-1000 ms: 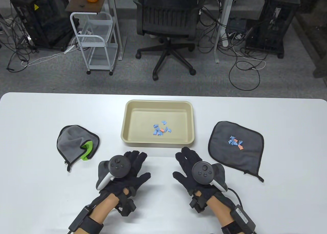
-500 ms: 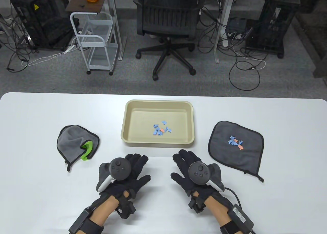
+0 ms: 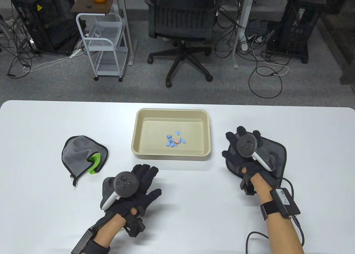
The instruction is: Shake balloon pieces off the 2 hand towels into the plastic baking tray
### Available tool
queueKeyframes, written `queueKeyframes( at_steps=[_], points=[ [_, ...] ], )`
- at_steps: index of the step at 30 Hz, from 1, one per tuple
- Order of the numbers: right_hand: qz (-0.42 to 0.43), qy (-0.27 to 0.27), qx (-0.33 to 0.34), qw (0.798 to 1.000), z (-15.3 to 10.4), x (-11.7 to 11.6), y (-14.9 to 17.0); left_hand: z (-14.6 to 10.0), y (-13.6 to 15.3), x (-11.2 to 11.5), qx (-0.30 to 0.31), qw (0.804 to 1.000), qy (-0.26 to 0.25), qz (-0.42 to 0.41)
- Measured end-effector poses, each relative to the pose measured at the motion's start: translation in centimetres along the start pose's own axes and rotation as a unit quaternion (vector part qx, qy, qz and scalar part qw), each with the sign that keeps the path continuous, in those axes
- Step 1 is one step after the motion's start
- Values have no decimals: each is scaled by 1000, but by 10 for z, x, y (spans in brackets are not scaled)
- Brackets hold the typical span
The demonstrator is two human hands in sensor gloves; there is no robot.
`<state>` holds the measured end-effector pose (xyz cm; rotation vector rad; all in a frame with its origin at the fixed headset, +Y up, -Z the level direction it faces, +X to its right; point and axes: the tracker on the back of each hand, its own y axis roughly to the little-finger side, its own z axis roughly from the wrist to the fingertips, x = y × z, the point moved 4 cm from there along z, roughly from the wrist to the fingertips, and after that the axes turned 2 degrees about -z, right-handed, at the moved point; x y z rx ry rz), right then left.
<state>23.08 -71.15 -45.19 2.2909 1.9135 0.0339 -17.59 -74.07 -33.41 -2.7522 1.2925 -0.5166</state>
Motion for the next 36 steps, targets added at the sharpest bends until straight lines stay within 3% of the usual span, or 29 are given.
queueKeyframes(
  at_steps=[5, 13, 19, 27, 36],
  points=[
    [-96, -56, -71, 991, 33, -31, 37, -3, 2, -4, 0, 1000, -8, -9],
    [-70, -136, -140, 978, 59, -84, 64, 0, 5, 2, -5, 1000, 15, 6],
    [-32, -141, -143, 979, 59, -97, 66, 0, 8, 0, -11, 1000, 12, 13],
    [-31, -159, -111, 981, 35, -103, 55, 2, 16, -4, -26, 1000, 8, 13],
    [-46, -169, -41, 984, -30, -118, 15, 2, 21, -4, -38, 999, 15, 8]
  ],
)
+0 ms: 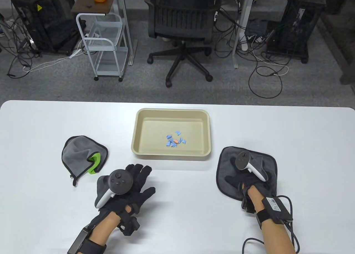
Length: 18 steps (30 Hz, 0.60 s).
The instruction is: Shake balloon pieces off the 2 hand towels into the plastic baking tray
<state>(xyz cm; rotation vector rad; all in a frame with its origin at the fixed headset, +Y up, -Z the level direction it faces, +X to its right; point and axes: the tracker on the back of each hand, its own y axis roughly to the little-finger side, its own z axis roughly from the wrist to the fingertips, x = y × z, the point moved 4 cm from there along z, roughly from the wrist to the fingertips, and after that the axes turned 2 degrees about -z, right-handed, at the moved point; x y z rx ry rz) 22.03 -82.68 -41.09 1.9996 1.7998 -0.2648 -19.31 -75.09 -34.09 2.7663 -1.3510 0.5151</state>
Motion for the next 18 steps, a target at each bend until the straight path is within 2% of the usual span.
queueKeyframes(
  at_steps=[6, 18],
  points=[
    [-19, -4, 40, 999, -37, -22, -49, 0, -1, 0, 2, 1000, 0, -7],
    [-38, -32, 90, 995, -67, -50, -168, -1, 3, 0, -6, 1000, 0, -21]
  ],
)
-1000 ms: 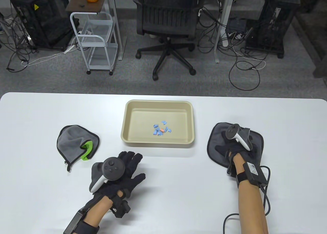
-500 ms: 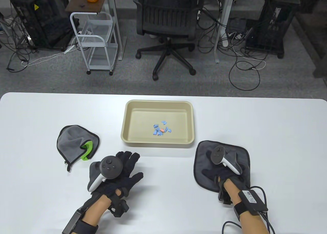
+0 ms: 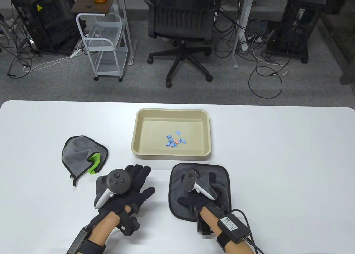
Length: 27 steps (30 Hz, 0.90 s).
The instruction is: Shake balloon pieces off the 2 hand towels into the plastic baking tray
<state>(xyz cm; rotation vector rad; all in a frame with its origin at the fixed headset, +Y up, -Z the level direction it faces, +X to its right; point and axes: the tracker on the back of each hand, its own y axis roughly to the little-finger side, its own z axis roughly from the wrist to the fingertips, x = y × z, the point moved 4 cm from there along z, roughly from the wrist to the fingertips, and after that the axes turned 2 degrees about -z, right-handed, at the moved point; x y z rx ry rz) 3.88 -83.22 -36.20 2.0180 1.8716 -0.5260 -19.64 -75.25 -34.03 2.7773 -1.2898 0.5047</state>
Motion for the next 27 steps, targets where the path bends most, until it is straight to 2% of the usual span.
queueKeyframes(
  at_steps=[8, 18, 21, 24, 27],
  points=[
    [-3, 4, 26, 1000, -6, -9, -46, 0, 3, -2, -7, 1000, -1, -3],
    [-25, 22, 34, 999, -8, -8, -54, 0, 4, -4, -6, 1000, -4, 7],
    [-15, 39, 36, 998, -14, 3, -53, 0, 4, -5, -8, 1000, -6, 12],
    [3, 84, 56, 995, -27, 26, -45, 0, 5, -6, -10, 1000, -7, 13],
    [30, 161, 69, 984, -41, 58, -20, 0, 5, -6, -10, 1000, -6, 14]
  ],
)
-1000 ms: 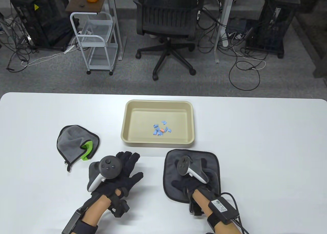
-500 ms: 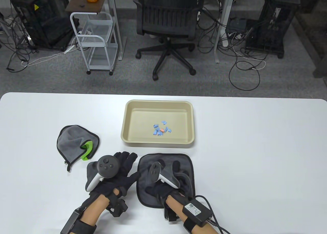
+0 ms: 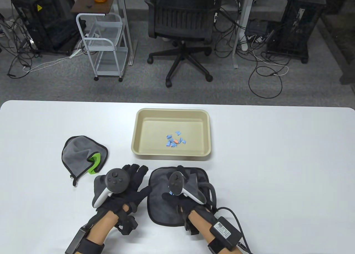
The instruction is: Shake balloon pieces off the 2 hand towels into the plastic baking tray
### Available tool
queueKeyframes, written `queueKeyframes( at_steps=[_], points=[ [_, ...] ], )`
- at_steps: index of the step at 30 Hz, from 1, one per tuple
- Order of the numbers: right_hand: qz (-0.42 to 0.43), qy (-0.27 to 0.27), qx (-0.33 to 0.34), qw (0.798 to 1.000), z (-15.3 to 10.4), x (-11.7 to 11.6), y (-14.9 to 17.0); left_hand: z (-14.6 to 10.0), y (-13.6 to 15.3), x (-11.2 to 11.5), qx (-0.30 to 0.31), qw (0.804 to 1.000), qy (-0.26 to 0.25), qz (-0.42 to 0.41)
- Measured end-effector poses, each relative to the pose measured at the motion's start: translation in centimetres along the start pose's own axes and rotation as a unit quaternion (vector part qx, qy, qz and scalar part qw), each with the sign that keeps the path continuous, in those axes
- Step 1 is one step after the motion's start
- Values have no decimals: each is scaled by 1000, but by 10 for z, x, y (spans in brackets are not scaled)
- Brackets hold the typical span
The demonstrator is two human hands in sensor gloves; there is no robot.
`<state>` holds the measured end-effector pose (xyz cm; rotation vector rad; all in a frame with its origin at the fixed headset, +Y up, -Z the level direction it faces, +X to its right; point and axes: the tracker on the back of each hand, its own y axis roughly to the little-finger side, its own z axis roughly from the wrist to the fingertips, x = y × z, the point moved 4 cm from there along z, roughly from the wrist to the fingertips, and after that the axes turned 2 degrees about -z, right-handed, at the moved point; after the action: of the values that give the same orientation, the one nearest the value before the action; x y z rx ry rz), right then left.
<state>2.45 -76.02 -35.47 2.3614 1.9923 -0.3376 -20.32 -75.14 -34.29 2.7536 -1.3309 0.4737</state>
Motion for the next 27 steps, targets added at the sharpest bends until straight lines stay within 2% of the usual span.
queueKeyframes(
  at_steps=[5, 8, 13, 20, 24, 27],
  points=[
    [58, 118, -48, 990, -8, 41, 61, 0, 0, 0, 0, 1000, -1, 4],
    [86, 147, -93, 981, -8, 44, 98, 1, 1, 1, -3, 1000, 1, 5],
    [94, 79, -140, 982, 6, 17, 125, 2, 3, 4, -8, 1000, 4, 10],
    [43, 4, -172, 984, 20, -16, 120, 2, 4, 4, -9, 1000, 1, 6],
    [6, -9, -177, 984, 23, -25, 118, 3, 5, 5, -12, 1000, 3, 14],
    [9, -24, -177, 984, 25, -31, 120, 3, 4, 5, -12, 1000, 4, 16]
  ],
)
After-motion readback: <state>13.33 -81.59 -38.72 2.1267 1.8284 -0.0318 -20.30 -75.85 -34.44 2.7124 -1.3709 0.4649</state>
